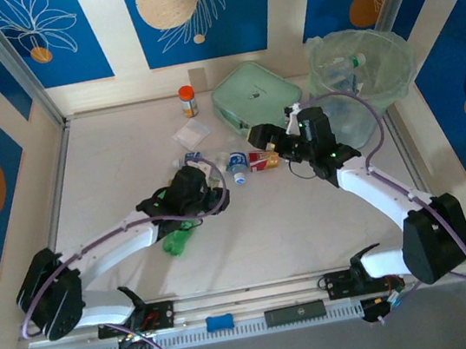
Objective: Put the plastic bottles in the bin
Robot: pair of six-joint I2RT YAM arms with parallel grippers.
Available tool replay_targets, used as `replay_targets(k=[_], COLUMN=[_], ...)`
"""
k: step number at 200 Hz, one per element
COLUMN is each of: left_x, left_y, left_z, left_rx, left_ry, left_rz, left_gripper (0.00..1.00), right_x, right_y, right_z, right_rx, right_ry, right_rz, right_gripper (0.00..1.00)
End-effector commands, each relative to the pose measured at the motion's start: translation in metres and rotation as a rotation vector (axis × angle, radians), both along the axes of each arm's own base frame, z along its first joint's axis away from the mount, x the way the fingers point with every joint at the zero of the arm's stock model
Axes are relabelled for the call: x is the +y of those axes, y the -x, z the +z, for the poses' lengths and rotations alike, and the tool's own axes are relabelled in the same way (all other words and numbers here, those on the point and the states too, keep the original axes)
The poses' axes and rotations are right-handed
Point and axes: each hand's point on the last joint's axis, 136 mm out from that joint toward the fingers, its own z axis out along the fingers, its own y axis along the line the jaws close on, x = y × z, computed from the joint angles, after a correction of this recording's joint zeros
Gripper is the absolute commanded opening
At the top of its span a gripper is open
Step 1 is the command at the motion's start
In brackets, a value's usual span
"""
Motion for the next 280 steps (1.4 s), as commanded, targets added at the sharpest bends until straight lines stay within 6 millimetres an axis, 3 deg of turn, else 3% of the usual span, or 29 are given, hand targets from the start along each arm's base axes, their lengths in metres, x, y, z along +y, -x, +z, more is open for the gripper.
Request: replay_targets(k=[1, 47, 93, 133, 170, 192, 212, 247, 280], left_x=[-0.009, -0.014, -0.024, -0.028, -0.024, -0.024, -0.023, -0.013, 0.015], left_y=[-0.004, -0.001, 0.010, 0.018, 0.019, 0.019, 0.018, 0.014, 0.006], left_z=[0.029, 0.053, 0.053, 0.050, 0.048, 0.046, 0.046, 0.048, 0.049], left_rx=[-0.097, -0.181, -0.166, -0.145, -0.145, -0.143, -0.144, -0.158, -0.196], left_ry=[0.131, 0.251, 0.291, 0.308, 0.307, 0.304, 0.304, 0.302, 0.274], left_rz=[0.002, -0.033, -0.111, -0.150, -0.139, -0.137, -0.131, -0.076, 0.047], left_gripper=[0.55, 0.55, 0.55, 0.55, 0.55, 0.56, 0.63, 0.92, 0.99], right_x=[0.037, 0.084, 0.098, 0.103, 0.106, 0.104, 0.103, 0.095, 0.077], right_y=[0.016, 0.037, 0.032, 0.023, 0.021, 0.021, 0.021, 0.019, 0.016], right_z=[0.016, 0.017, 0.012, 0.004, 0.000, -0.003, -0.004, -0.005, -0.006], right_rx=[-0.036, -0.071, -0.074, -0.061, -0.054, -0.051, -0.050, -0.059, -0.056], right_ry=[-0.074, -0.033, 0.003, 0.022, 0.023, 0.036, 0.047, 0.088, 0.150], right_rz=[0.153, 0.287, 0.308, 0.306, 0.314, 0.308, 0.303, 0.274, 0.222], right_gripper=[0.99, 0.96, 0.90, 0.77, 0.53, 0.45, 0.42, 0.40, 0.39])
